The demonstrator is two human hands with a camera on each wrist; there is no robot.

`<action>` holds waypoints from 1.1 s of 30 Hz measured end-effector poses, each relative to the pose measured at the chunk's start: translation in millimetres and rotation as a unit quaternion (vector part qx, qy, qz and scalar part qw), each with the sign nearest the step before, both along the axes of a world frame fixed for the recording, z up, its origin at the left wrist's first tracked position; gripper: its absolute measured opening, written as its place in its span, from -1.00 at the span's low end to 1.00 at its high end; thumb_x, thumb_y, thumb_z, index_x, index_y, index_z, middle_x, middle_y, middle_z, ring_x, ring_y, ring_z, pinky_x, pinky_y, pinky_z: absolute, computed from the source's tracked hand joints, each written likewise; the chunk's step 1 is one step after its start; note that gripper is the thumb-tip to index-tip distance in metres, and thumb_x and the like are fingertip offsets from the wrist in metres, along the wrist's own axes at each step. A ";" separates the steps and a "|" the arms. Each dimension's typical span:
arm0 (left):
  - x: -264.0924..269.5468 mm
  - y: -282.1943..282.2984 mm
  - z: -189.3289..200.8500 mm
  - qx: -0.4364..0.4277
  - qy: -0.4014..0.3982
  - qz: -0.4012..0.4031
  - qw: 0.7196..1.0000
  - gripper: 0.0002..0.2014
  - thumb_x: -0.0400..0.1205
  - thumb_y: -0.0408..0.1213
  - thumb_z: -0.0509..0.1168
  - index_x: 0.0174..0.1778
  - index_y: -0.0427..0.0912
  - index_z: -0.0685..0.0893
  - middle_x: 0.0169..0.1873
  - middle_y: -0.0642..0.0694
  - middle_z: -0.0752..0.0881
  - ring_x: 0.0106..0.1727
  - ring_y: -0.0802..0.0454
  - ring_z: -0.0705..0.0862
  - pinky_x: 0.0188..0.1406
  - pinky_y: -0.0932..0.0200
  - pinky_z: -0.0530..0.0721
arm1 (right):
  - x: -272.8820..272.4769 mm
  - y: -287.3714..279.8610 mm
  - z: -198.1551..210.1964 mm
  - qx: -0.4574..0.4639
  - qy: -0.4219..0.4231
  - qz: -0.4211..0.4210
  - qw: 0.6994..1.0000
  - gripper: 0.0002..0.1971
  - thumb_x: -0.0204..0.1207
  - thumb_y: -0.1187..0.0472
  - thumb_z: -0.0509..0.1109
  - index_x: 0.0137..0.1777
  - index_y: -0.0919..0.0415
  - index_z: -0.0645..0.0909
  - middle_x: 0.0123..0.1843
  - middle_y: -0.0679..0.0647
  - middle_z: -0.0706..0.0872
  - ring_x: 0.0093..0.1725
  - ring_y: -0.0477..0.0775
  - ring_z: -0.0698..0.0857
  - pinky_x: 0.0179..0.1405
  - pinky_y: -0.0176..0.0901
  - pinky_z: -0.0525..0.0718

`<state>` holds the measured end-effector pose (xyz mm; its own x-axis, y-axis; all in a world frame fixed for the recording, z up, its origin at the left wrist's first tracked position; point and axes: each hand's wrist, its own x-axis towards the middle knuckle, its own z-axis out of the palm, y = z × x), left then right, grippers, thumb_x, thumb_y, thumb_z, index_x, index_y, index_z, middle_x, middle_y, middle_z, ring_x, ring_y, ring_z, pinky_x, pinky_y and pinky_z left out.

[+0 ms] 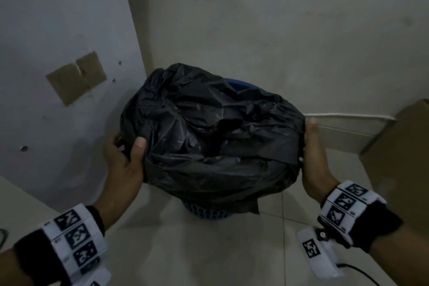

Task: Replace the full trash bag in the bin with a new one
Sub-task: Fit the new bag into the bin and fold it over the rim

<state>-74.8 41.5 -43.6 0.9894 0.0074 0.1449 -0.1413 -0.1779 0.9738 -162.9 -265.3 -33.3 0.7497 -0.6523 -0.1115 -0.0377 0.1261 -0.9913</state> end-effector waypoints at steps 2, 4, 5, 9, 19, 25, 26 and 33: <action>-8.2 -2.3 1.3 0.004 -0.025 0.008 1.000 -0.29 0.57 0.28 0.11 0.51 -0.10 0.17 0.41 -0.05 0.35 0.33 0.08 0.45 0.34 0.08 0.47 | 3.4 3.0 6.5 -0.051 -0.034 -0.010 0.998 -0.45 0.63 -0.31 0.08 0.50 -0.07 0.45 0.37 -0.19 0.59 0.26 -0.14 0.66 0.19 -0.21 0.63; -14.5 -5.8 4.9 0.029 -0.059 -0.006 0.998 -0.23 0.51 0.40 0.11 0.54 0.05 0.15 0.50 -0.01 0.29 0.46 0.07 0.38 0.46 0.01 0.42 | 7.9 7.6 10.2 -0.110 -0.046 -0.004 0.993 -0.43 0.66 -0.19 0.15 0.63 -0.06 0.26 0.46 -0.20 0.43 0.40 -0.14 0.50 0.33 -0.22 0.51; -18.2 -8.0 6.4 0.047 -0.078 -0.034 0.995 -0.17 0.45 0.46 0.09 0.57 0.10 0.13 0.55 0.00 0.23 0.54 0.05 0.32 0.51 -0.04 0.37 | 9.4 10.7 9.7 -0.127 -0.047 0.002 0.991 -0.45 0.67 -0.13 0.17 0.63 -0.06 0.25 0.46 -0.18 0.43 0.41 -0.13 0.49 0.36 -0.21 0.51; -9.5 -10.9 11.3 0.159 -0.103 -0.091 0.978 -0.12 0.34 0.59 0.01 0.57 0.30 0.15 0.65 0.08 0.04 0.60 0.21 0.10 0.51 0.12 0.17 | 7.4 28.8 -1.7 -0.141 -0.058 -0.017 0.988 -0.63 0.69 -0.04 0.22 0.45 0.03 0.45 0.30 -0.08 0.63 0.26 -0.07 0.65 0.26 -0.06 0.66; 5.0 0.6 44.9 0.214 -0.323 -0.040 0.921 -0.58 0.70 -0.03 0.08 0.32 -0.25 0.55 0.42 -0.13 0.44 0.53 -0.04 0.34 0.57 0.06 0.26 | 13.1 48.0 13.8 -0.137 -0.040 -0.012 0.990 -0.57 0.52 -0.15 0.40 0.21 0.11 0.44 0.01 0.06 0.66 -0.06 -0.07 0.71 -0.13 -0.15 0.69; -26.9 -33.7 34.7 0.413 -0.268 -0.231 0.840 -0.39 0.65 0.31 -0.13 0.56 0.13 0.33 0.60 0.22 0.29 0.34 0.14 0.56 0.24 0.19 0.49 | 19.6 51.7 17.9 -0.328 0.045 -0.004 0.943 -0.68 0.70 0.00 0.18 -0.22 0.19 0.36 -0.37 0.06 0.50 -0.34 0.05 0.50 -0.30 -0.06 0.42; -26.5 -34.2 32.8 0.444 -0.278 -0.212 0.825 -0.37 0.66 0.31 -0.13 0.55 0.07 0.38 0.56 0.15 0.41 0.21 0.10 0.65 0.11 0.23 0.50 | 20.0 46.2 22.8 -0.343 0.046 -0.031 0.938 -0.69 0.72 0.02 0.14 -0.17 0.21 0.35 -0.35 0.06 0.51 -0.32 0.08 0.50 -0.29 -0.05 0.39; -9.3 -18.3 21.9 0.455 -0.380 -0.169 0.787 -0.40 0.69 0.28 -0.08 -0.10 -0.06 0.74 -0.27 0.05 0.75 -0.32 -0.01 0.66 -0.20 0.17 0.34 | 12.1 -0.7 -7.2 -0.194 0.138 -0.040 0.970 -0.81 0.62 0.14 0.30 -0.19 0.20 0.48 -0.15 0.20 0.66 -0.02 0.23 0.66 -0.01 0.05 0.58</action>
<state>-84.2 23.1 -21.7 0.5380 -0.6862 0.4896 -0.8103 -0.5811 0.0760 -150.8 -266.1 -40.6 0.6707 -0.7409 -0.0351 -0.3149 -0.2416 -0.9178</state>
